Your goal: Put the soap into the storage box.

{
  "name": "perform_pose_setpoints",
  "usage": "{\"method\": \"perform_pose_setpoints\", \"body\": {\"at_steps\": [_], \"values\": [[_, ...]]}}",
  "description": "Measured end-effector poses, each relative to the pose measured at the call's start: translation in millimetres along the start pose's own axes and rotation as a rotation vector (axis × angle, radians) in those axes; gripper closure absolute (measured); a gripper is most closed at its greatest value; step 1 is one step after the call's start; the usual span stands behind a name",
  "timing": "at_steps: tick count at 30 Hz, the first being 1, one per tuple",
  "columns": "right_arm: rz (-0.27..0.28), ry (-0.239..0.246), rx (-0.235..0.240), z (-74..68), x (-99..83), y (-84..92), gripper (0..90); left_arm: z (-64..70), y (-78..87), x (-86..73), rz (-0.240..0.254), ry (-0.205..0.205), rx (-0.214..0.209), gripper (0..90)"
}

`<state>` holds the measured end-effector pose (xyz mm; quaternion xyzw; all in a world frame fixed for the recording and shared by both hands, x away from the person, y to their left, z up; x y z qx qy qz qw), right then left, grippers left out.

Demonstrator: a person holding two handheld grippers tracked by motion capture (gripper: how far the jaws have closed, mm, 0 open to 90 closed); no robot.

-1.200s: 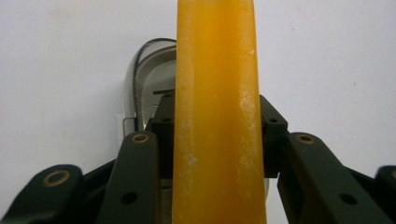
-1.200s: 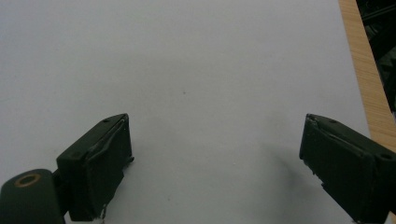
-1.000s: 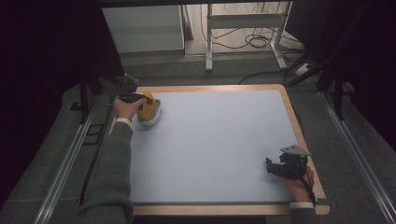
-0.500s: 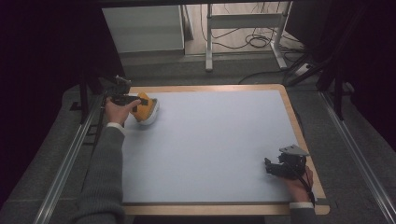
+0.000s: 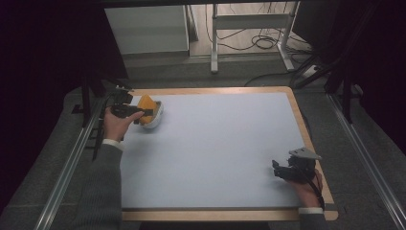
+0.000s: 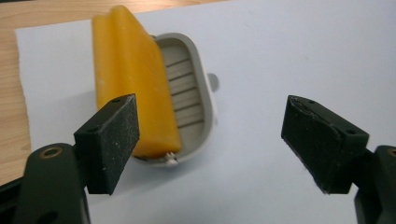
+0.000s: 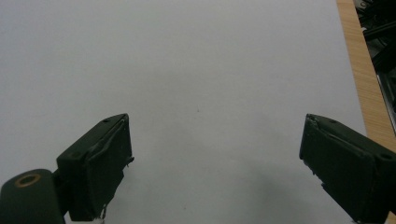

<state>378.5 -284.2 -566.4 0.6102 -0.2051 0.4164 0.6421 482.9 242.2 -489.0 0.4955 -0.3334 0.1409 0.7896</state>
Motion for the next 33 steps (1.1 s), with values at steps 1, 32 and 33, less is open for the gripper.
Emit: {"method": "perform_pose_setpoints", "body": {"at_steps": [1,32,33], "values": [[-0.001,0.001,-0.002,-0.1,-0.2,0.0,9.2,3.6,2.7,-2.5,0.007,-0.009,-0.009,20.2],[0.000,0.040,-0.030,-5.4,3.3,1.8,9.2,75.1,-1.3,-130.1,0.012,-0.132,-0.188,22.3],[-0.001,0.045,-0.030,-6.1,3.2,1.5,9.2,75.2,-1.9,-130.0,0.012,-0.131,-0.190,22.2]]}}
Point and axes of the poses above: each handheld gripper's, and its own axes: y roughly backward along the jaws, x roughly out of its top, z roughly to its right, the point moved 8 cm from there along -y, roughly forward along the jaws, and after that the axes turned 5 degrees about -x, right-handed, at the moved point
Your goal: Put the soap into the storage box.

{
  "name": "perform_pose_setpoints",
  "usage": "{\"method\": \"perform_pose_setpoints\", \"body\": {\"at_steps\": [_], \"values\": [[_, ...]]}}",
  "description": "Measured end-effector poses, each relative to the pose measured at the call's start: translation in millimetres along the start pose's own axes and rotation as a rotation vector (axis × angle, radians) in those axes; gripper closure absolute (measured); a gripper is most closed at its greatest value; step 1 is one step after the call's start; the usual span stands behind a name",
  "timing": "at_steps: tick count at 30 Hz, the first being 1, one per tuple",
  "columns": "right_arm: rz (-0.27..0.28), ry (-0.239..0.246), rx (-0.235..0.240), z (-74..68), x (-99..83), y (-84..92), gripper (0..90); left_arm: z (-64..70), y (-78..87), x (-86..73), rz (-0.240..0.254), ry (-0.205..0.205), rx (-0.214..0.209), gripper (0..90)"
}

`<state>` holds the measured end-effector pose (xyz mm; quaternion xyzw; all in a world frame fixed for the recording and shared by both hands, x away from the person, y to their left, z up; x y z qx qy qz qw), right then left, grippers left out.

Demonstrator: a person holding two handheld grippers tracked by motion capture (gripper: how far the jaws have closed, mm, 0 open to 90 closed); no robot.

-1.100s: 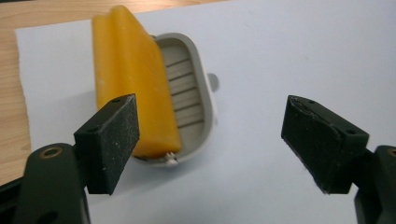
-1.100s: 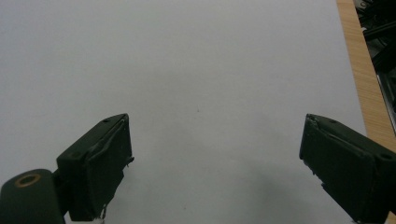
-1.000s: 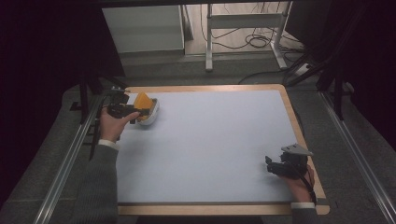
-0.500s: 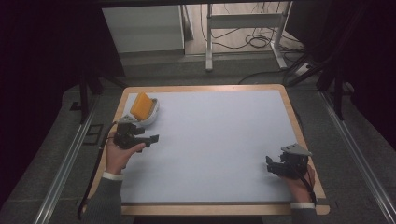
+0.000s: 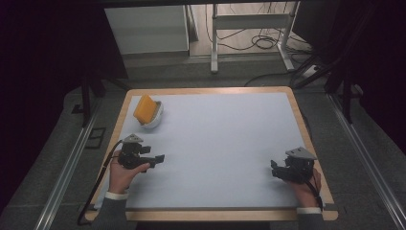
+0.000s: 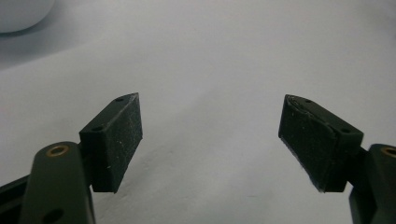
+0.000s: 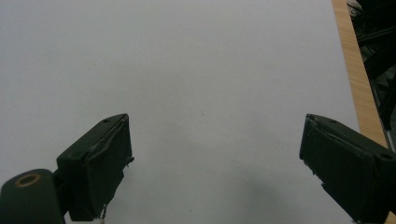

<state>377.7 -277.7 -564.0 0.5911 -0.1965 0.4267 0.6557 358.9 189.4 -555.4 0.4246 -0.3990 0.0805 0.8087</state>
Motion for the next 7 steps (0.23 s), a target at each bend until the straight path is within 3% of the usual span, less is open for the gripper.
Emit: {"method": "perform_pose_setpoints", "body": {"at_steps": [7], "values": [[-0.001,0.012,0.004,-2.3,0.0,-1.5,9.1,1.1,-6.4,-3.5,-0.031,-0.012,0.000,21.6]]}}
Point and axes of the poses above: each handheld gripper's, and its own axes: y roughly backward along the jaws, x roughly out of its top, z roughly to its right, the point moved 8 cm from there along -y, roughly forward along the jaws, and after that the axes turned 5 degrees about -x, right-handed, at the moved point
